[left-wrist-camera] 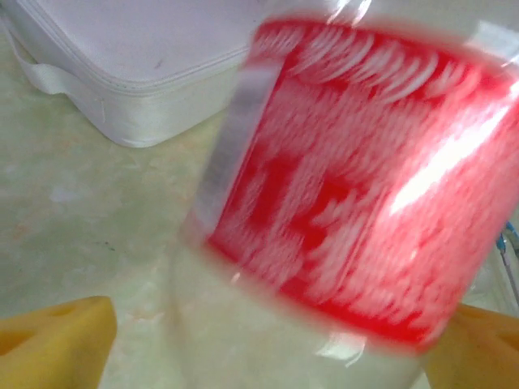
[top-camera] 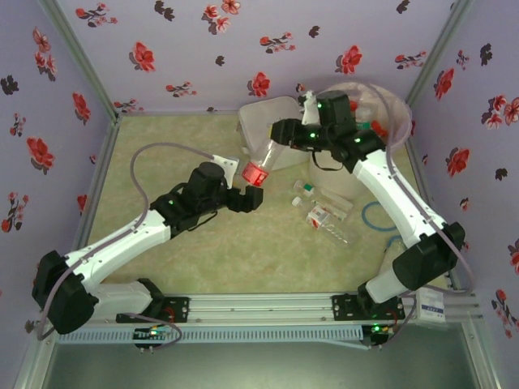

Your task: Put the plastic bottles in the bin

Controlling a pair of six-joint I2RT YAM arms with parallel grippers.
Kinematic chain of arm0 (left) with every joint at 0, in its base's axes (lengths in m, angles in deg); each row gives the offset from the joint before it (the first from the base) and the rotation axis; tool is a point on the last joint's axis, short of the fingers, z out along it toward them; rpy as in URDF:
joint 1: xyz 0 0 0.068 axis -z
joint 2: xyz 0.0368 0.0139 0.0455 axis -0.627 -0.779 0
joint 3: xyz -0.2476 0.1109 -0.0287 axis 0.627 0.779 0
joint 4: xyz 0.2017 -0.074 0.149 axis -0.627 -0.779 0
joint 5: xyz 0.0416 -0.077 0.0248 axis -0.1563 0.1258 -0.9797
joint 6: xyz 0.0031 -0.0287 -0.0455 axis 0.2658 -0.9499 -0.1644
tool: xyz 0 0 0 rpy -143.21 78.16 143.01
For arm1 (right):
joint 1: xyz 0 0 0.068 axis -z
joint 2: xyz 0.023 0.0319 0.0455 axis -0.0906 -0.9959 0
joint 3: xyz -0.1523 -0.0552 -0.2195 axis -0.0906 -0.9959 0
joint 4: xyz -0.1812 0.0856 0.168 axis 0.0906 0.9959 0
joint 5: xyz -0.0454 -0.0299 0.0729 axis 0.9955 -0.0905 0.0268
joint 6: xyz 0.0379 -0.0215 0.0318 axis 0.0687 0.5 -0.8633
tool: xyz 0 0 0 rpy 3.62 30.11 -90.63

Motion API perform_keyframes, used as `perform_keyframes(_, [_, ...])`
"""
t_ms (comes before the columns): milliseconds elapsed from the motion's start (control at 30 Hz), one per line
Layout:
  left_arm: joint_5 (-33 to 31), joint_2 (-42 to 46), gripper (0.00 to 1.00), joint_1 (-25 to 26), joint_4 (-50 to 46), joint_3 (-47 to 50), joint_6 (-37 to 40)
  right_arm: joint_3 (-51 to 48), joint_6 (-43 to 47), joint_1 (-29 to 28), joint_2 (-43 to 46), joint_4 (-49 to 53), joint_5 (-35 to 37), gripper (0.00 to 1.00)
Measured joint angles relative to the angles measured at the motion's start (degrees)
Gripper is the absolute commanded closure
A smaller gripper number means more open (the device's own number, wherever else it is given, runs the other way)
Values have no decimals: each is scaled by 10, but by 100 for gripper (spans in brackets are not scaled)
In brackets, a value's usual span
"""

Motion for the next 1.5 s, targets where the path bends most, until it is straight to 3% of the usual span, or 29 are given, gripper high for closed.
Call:
perform_keyframes(200, [-12, 15, 0, 0, -11, 0, -4, 181, 115, 34, 37, 116, 167, 85])
perform_keyframes(367, [-13, 18, 0, 0, -11, 0, -10, 277, 195, 82, 114, 157, 328, 89])
perform_keyframes(567, [-13, 10, 0, 0, -11, 0, -10, 306, 281, 120, 147, 157, 495, 93])
perform_keyframes(700, [-13, 5, 0, 0, -12, 0, -11, 299, 322, 123, 111, 155, 547, 93])
perform_keyframes(933, [-13, 7, 0, 0, -15, 0, -20, 194, 361, 142, 52, 106, 560, 94])
perform_keyframes(1133, [-13, 17, 0, 0, -25, 0, -20, 120, 330, 191, 42, 88, 483, 93])
perform_keyframes(1500, [-9, 2, 0, 0, -34, 0, -20, 20, 271, 217, 17, 94, 398, 88])
